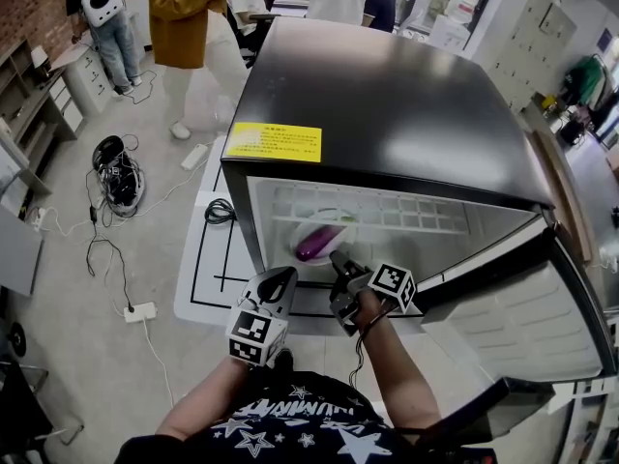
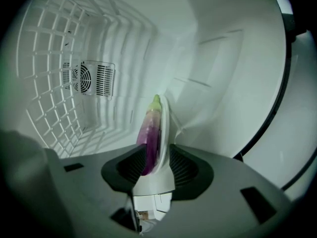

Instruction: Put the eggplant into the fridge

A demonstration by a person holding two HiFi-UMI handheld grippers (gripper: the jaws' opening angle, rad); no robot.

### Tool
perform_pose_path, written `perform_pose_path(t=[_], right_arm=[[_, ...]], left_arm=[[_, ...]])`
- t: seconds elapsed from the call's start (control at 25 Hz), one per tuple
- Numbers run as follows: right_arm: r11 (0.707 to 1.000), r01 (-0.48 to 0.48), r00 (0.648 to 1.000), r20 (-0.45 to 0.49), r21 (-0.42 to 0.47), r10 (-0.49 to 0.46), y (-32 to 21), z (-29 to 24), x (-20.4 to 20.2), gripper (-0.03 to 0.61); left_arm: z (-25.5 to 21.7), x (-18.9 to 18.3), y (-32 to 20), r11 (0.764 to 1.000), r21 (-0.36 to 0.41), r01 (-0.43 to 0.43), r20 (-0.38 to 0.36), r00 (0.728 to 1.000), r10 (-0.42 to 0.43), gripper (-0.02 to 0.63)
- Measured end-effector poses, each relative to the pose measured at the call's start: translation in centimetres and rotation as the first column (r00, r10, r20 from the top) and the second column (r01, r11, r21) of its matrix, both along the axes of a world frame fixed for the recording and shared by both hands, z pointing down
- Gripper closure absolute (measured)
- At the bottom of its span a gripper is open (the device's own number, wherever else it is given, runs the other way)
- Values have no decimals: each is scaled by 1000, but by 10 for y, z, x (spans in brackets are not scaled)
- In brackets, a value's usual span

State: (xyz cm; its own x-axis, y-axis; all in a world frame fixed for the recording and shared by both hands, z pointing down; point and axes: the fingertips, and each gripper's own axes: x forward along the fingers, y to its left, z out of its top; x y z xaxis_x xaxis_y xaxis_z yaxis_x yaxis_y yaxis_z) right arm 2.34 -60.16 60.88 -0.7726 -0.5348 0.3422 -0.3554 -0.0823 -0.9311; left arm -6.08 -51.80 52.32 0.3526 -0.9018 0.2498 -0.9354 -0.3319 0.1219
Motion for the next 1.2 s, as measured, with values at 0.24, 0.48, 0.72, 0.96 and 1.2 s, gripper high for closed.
perform_pose_path(t=[0.24,0.48,0.72,0.96,1.2], right_arm=[[1000,2,1000,8,2,-2,14,2,10,457],[999,18,998,58,32,-20,27,-5,18,457],[999,23,989,146,32,-28,51,-24,22,459],[996,39,987,153,85,-52,79,-46,40,496],[994,17,985,167,107,-35,111,-54,70,525]], left_arm=[[0,4,8,1000,5,12,5,1000,-12,604],[0,8,16,999,6,33,4,999,-33,604],[-5,17,32,999,5,44,2,999,-44,604],[-12,40,53,999,5,34,1,999,-34,604],[-16,63,82,999,13,29,15,999,-30,604]])
